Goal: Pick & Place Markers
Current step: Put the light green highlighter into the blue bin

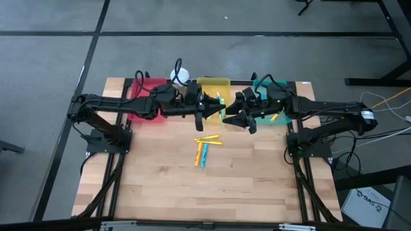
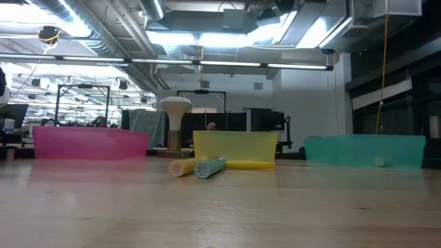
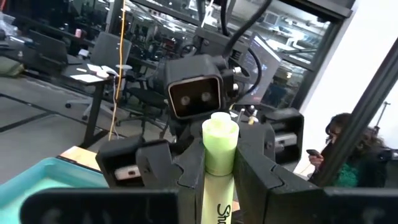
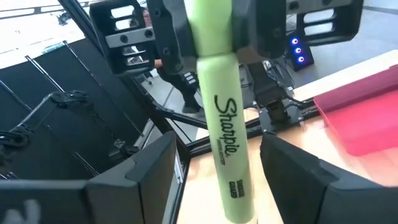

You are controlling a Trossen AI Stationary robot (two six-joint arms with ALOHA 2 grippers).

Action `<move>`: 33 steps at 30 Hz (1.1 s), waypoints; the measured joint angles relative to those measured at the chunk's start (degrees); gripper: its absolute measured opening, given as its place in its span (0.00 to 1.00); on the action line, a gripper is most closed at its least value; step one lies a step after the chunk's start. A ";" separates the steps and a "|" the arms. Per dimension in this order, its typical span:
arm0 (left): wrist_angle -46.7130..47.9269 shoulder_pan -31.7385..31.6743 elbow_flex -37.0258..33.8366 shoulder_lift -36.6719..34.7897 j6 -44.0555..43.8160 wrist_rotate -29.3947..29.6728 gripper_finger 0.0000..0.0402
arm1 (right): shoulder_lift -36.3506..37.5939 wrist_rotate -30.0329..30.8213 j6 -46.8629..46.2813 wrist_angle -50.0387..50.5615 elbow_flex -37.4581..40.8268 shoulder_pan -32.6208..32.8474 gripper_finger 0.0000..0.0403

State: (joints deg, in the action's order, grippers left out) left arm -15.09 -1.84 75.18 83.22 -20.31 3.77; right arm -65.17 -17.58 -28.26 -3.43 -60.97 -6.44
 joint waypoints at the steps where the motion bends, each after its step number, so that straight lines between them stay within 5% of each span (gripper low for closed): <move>1: 0.01 -0.13 0.00 0.02 0.08 0.04 0.14 | -0.32 0.02 0.00 -0.38 0.00 0.00 0.56; 33: 0.28 -0.57 0.00 0.02 -0.07 0.15 0.14 | -4.72 0.02 -0.78 -8.03 0.02 0.00 0.37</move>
State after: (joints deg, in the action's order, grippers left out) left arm -14.81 -2.42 75.18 83.24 -20.38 3.92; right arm -69.89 -17.56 -29.04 -11.46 -60.95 -6.44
